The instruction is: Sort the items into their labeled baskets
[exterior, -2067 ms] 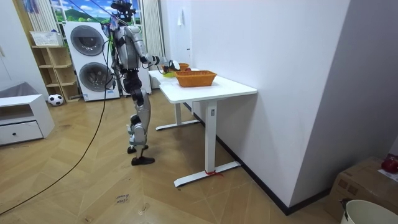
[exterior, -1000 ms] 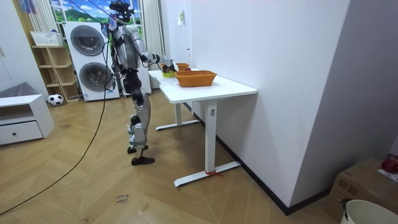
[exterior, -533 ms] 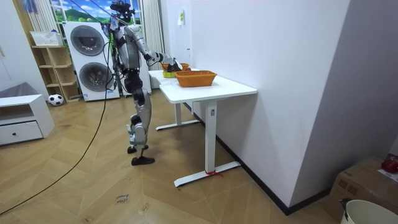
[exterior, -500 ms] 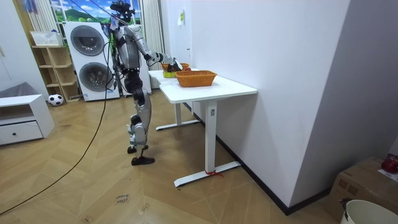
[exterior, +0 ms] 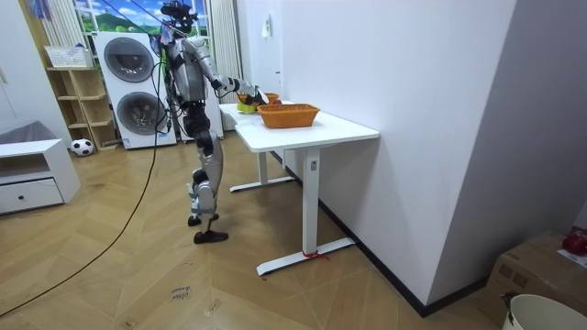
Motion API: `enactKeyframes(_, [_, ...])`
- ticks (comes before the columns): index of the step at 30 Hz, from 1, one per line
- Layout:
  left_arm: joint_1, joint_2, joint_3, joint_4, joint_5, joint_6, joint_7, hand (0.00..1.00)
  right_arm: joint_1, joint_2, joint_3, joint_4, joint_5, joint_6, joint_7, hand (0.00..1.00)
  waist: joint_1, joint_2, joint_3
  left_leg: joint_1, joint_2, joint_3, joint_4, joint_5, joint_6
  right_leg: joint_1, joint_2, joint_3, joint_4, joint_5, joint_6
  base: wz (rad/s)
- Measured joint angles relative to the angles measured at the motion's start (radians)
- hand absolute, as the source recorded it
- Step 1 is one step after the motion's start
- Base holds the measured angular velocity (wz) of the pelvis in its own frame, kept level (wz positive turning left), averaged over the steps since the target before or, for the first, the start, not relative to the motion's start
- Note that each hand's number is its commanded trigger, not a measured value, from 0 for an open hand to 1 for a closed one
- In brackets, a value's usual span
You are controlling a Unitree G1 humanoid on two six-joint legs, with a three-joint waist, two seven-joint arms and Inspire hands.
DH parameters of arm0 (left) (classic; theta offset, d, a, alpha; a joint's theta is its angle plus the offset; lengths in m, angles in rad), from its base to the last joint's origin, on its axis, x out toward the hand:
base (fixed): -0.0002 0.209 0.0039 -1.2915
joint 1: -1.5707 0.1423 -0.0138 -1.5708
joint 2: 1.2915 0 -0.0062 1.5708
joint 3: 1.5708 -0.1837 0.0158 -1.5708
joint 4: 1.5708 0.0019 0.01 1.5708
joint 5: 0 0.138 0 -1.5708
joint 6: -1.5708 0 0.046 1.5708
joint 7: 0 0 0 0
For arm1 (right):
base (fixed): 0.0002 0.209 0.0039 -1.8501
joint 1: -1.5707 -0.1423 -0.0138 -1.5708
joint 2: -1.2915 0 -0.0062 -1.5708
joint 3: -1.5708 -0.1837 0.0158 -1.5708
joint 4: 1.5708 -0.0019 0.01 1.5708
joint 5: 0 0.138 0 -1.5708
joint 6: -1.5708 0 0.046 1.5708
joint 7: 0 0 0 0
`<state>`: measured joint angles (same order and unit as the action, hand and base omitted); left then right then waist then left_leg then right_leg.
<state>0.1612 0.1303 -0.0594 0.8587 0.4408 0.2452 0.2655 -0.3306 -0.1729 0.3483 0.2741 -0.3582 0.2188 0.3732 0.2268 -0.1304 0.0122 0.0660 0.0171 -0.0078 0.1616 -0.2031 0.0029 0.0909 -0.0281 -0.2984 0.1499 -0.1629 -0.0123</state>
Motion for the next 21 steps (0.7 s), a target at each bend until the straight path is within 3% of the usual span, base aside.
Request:
enactKeyframes(9, [0.006,0.001,0.008,-0.016,0.001,-0.009,0.001,0.00,0.077,0.003,-0.046,-0.078,-0.002,-0.002,-0.003,1.00,-0.013,-0.008,-0.0050,-0.010,-0.001,0.000,0.005,0.000,0.000,-0.011,-0.002,0.002,0.001,0.000,0.000,0.00])
enactKeyframes(15, [0.033,0.003,0.045,-0.012,-0.015,-0.079,0.047,0.00,0.180,-0.033,-0.068,-0.180,0.044,-0.004,-0.025,1.00,-0.034,-0.002,-0.0019,0.000,0.002,0.023,0.003,0.000,0.000,-0.008,0.002,0.042,0.001,0.000,0.001,-0.10])
enactKeyframes(21, [0.062,0.005,0.078,0.004,-0.014,-0.101,0.070,0.00,0.218,-0.055,-0.175,-0.289,0.043,-0.016,-0.046,1.00,-0.085,0.005,-0.0020,-0.003,0.003,0.036,0.001,0.000,0.000,-0.018,0.002,0.051,0.004,0.004,0.002,-0.08])
